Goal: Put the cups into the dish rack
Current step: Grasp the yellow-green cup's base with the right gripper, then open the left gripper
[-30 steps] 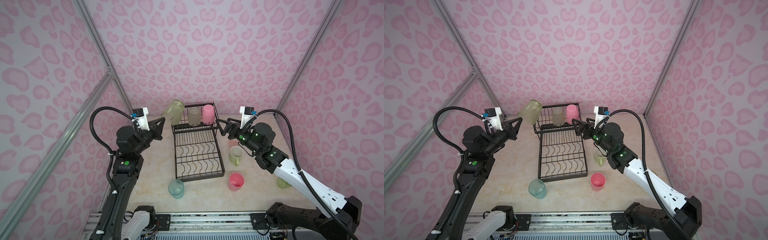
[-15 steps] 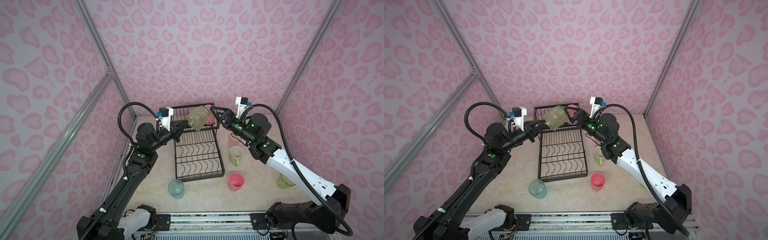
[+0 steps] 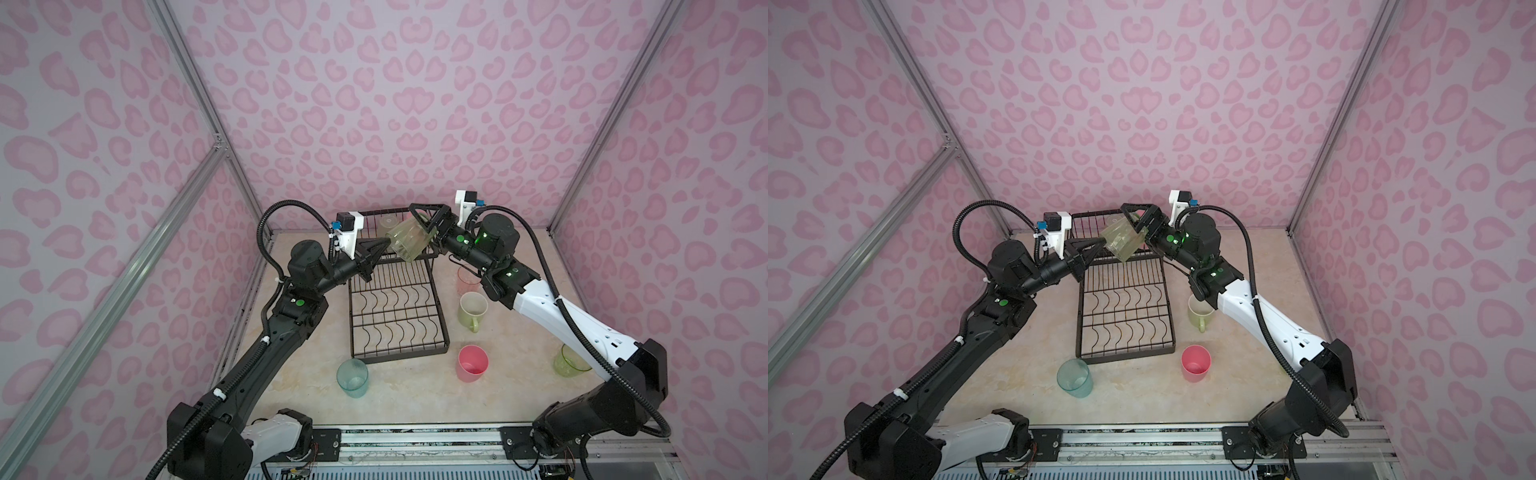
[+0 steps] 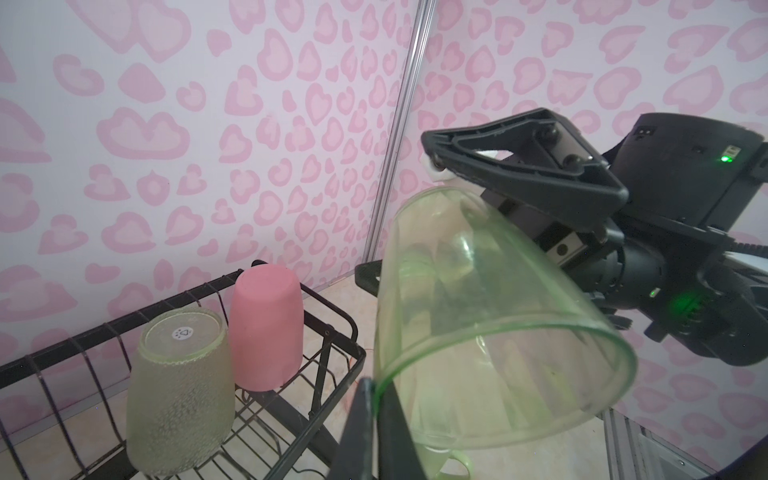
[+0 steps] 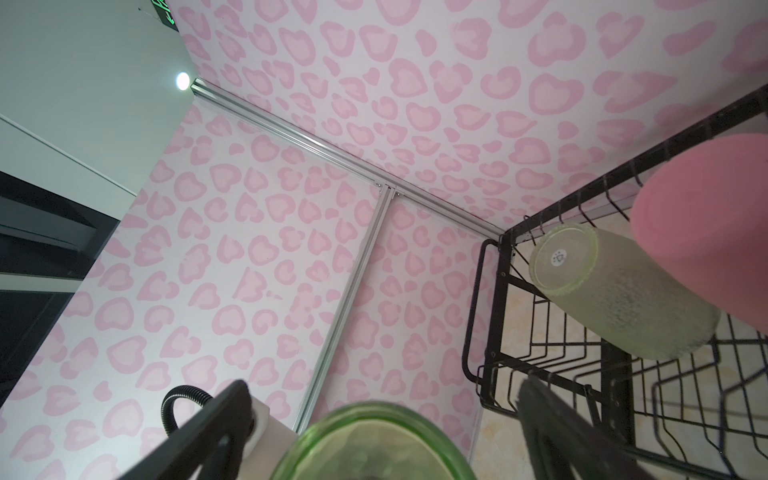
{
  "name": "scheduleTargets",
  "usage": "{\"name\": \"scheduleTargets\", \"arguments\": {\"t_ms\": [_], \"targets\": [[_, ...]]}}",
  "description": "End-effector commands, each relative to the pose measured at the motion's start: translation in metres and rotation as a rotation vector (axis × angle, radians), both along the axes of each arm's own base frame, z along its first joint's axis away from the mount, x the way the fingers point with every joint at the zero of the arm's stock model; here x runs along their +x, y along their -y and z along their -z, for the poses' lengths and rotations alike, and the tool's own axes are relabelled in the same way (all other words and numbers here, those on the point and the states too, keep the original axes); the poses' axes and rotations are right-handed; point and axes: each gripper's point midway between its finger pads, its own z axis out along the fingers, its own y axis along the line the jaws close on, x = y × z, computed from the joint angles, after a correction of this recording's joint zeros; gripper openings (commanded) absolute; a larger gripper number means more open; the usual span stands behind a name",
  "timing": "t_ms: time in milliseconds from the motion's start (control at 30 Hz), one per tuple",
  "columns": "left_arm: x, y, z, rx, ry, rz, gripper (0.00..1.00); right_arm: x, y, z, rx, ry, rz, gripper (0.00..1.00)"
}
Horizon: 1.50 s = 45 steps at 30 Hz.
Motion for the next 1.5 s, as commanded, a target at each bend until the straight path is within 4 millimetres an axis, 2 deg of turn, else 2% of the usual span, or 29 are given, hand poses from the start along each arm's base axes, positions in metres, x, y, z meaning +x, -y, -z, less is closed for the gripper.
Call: {"name": "scheduleTargets", "arguments": {"t_ms": [0, 367, 700, 867, 967, 1200, 1267, 1367, 1467], "targets": [[0.004, 0.003, -0.021, -0.027, 0.091, 0.003, 0.03, 0.004, 0.000, -0.001, 0.033, -0.007, -0.014, 0.99], [0.026, 0.013, -0.014, -0.038, 0.077, 0.010, 0.03, 0.022, 0.005, 0.016, 0.041, -0.041, -0.008, 0.91], [0.046, 0.015, -0.006, -0.029, 0.048, -0.025, 0.04, 0.034, 0.009, 0.016, 0.043, -0.024, 0.007, 0.67], [0.050, 0.015, -0.004, -0.025, 0.037, -0.037, 0.15, 0.039, 0.009, 0.014, 0.057, -0.016, 0.007, 0.59], [0.052, 0.013, -0.004, -0.021, 0.031, -0.049, 0.18, 0.041, 0.008, 0.011, 0.063, -0.005, 0.005, 0.56], [0.054, 0.009, 0.001, -0.008, 0.004, -0.080, 0.31, 0.046, 0.011, 0.009, 0.036, 0.028, 0.031, 0.54], [0.056, 0.006, 0.004, -0.002, -0.016, -0.098, 0.39, 0.047, 0.013, 0.009, 0.010, 0.043, 0.049, 0.54], [0.061, -0.003, 0.015, 0.022, -0.074, -0.168, 0.57, 0.049, 0.018, 0.009, -0.046, 0.073, 0.087, 0.54], [0.061, -0.014, 0.024, 0.030, -0.124, -0.220, 0.70, 0.050, 0.022, 0.008, -0.124, 0.113, 0.135, 0.55]]}}
